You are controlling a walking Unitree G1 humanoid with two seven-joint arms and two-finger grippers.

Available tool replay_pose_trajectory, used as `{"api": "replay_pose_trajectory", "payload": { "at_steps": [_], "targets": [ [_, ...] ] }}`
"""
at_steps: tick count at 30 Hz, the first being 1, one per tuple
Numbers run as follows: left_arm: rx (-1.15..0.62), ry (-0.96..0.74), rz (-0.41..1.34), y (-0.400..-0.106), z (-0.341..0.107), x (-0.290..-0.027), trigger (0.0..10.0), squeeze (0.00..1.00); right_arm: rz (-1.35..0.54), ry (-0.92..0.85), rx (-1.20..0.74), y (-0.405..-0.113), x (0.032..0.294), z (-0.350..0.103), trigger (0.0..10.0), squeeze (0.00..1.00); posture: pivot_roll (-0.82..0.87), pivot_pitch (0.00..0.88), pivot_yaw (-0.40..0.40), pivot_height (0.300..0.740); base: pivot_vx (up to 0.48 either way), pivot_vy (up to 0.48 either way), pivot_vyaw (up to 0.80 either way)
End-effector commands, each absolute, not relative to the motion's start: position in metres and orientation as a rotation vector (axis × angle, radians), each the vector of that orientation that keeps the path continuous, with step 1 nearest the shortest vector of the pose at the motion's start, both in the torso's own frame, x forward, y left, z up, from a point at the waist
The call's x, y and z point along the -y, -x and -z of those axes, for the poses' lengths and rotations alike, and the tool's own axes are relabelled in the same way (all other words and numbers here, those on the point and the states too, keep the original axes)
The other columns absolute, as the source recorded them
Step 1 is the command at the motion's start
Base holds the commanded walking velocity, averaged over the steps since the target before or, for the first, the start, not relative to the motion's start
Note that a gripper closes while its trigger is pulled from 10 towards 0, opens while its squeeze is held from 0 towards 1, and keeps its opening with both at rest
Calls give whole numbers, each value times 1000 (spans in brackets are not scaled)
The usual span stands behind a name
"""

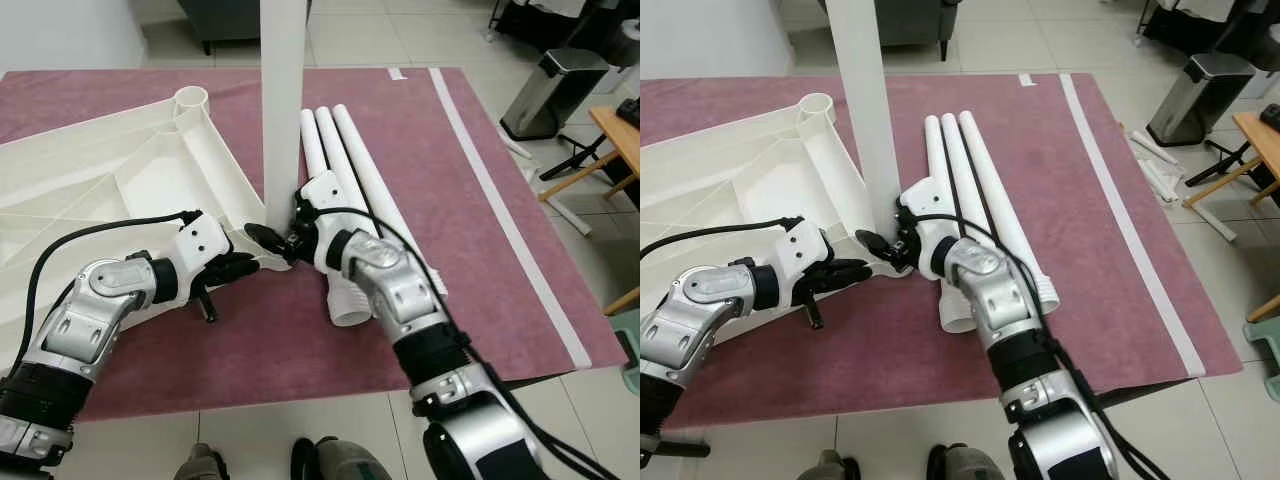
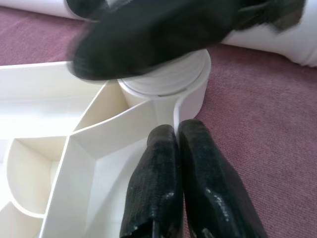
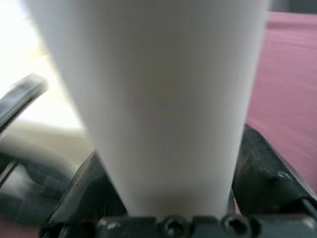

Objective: Building children table

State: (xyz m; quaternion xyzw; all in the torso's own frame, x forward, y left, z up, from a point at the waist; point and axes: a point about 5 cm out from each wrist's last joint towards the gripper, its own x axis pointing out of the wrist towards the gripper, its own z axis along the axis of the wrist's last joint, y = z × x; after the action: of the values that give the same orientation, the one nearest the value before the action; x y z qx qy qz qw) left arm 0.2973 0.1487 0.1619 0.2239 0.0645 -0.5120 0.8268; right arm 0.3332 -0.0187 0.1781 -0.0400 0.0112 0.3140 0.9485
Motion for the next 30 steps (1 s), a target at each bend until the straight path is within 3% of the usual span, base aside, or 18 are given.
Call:
{"api": "replay_pose_trajectory", "payload": {
  "at_steps": [1,8,9,10,11,17,18,19,20,24,25,30],
  "targets": [
    [-170,-424,1318,-276,-144,-121,0,0,-352,132,-234,-335,30,-142,0,0,94,183,-25,740,0,0,0],
    [-170,-425,1322,-277,-144,-121,0,0,-322,96,-236,-328,20,-140,0,0,98,180,-27,740,0,0,0],
    [-170,-425,1320,-277,-145,-121,0,0,-354,96,-216,-328,18,-143,1569,0,99,178,-29,740,0,0,0],
    [-170,-425,1320,-277,-145,-121,0,0,-354,96,-216,-328,18,-143,1569,0,99,178,-29,740,0,0,0],
    [-171,-426,1319,-277,-144,-122,0,0,-378,92,-183,-329,18,-148,10000,0,99,177,-30,740,0,0,0],
    [-173,-426,1313,-277,-143,-123,0,0,-470,114,-95,-331,16,-167,10000,0,100,171,-32,740,0,0,0],
    [-172,-426,1312,-278,-143,-123,0,0,-504,127,-87,-333,17,-169,10000,827,99,170,-31,740,0,0,0],
    [-172,-426,1312,-278,-143,-123,0,0,-504,127,-87,-333,17,-169,10000,827,99,170,-31,740,0,0,0],
    [-171,-427,1312,-278,-143,-123,0,0,-549,139,-81,-337,21,-172,10000,1000,99,168,-31,740,0,0,0],
    [-169,-427,1313,-278,-144,-122,0,0,-703,191,-38,-336,19,-180,10000,1000,100,165,-29,740,0,0,0],
    [-169,-427,1313,-279,-144,-122,0,0,-750,219,-8,-337,20,-185,10000,0,100,164,-29,740,0,0,0],
    [-168,-428,1316,-278,-144,-122,0,0,-955,305,71,-345,30,-202,10000,0,102,164,-27,740,0,0,0]
  ]
}}
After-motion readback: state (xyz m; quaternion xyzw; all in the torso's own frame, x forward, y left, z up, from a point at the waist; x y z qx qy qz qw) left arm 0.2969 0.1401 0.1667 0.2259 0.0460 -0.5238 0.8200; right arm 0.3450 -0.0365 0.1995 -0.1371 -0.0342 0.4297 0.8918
